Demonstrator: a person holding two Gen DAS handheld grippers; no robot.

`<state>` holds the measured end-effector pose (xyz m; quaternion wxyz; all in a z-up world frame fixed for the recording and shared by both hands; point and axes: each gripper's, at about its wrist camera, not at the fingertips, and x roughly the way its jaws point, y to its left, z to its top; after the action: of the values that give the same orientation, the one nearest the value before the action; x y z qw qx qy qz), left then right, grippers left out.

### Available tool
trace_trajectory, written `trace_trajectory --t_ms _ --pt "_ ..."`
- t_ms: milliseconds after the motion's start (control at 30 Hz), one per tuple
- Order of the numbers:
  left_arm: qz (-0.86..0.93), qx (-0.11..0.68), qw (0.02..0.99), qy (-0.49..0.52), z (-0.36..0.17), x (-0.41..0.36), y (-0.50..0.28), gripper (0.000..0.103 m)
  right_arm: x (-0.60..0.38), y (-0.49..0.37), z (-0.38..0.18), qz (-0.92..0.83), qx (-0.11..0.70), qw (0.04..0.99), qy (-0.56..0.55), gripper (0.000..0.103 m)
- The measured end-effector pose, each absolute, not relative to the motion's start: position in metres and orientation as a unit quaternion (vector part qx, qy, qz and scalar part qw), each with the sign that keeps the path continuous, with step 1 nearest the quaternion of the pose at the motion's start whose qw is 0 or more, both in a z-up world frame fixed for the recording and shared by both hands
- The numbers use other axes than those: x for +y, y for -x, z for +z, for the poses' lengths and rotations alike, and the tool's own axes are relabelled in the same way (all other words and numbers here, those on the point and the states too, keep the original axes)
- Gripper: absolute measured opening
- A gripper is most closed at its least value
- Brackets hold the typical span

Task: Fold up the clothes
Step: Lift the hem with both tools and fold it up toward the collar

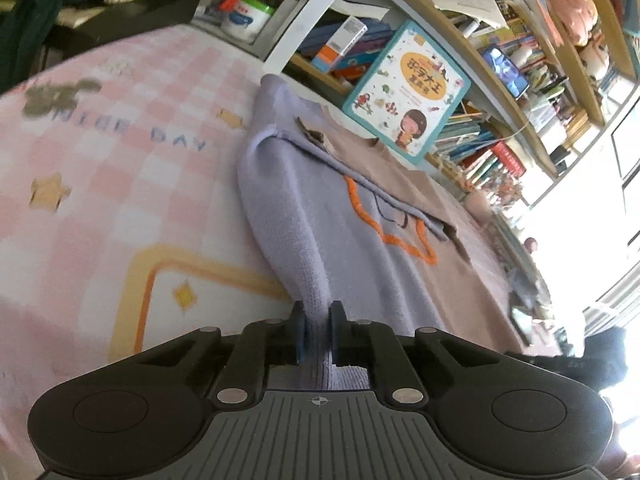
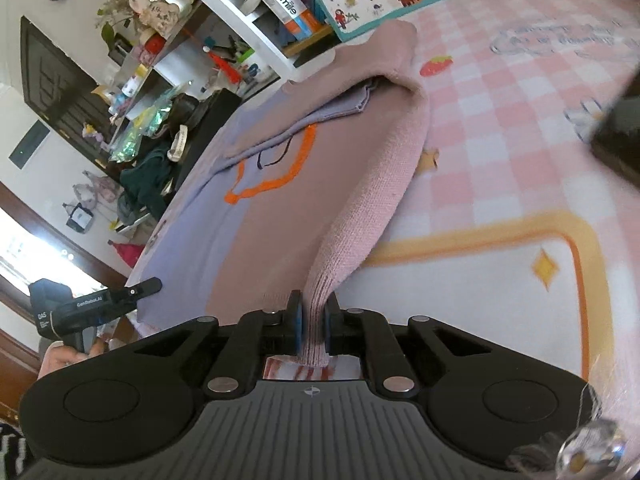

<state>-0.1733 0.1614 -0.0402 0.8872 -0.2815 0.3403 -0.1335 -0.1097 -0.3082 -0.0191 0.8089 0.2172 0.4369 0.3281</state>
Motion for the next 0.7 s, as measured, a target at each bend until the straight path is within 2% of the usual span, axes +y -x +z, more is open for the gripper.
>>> trace_trajectory --t_ms 200,333,533,700 --pt "-0.139 0.348 0.870 0.320 -0.045 0.162 0.197 0.010 -0.320 0.138 -0.015 0.335 0.443 0.796 -0.239 0.009" --pt "-0.157 0.326 0.866 0.345 -0.037 0.165 0.192 0.009 -0.324 0.131 -0.008 0.361 0.430 0.772 -0.297 0.009" --pt "-0.214 0.215 0.889 0.343 0.013 0.167 0.157 0.009 -0.318 0.095 0.048 0.411 0.308 0.805 -0.296 0.009" --pt "-0.215 0.171 0.900 0.337 0.037 0.170 0.110 0.010 -0.317 0.048 0.070 0.391 0.246 0.830 -0.312 0.009"
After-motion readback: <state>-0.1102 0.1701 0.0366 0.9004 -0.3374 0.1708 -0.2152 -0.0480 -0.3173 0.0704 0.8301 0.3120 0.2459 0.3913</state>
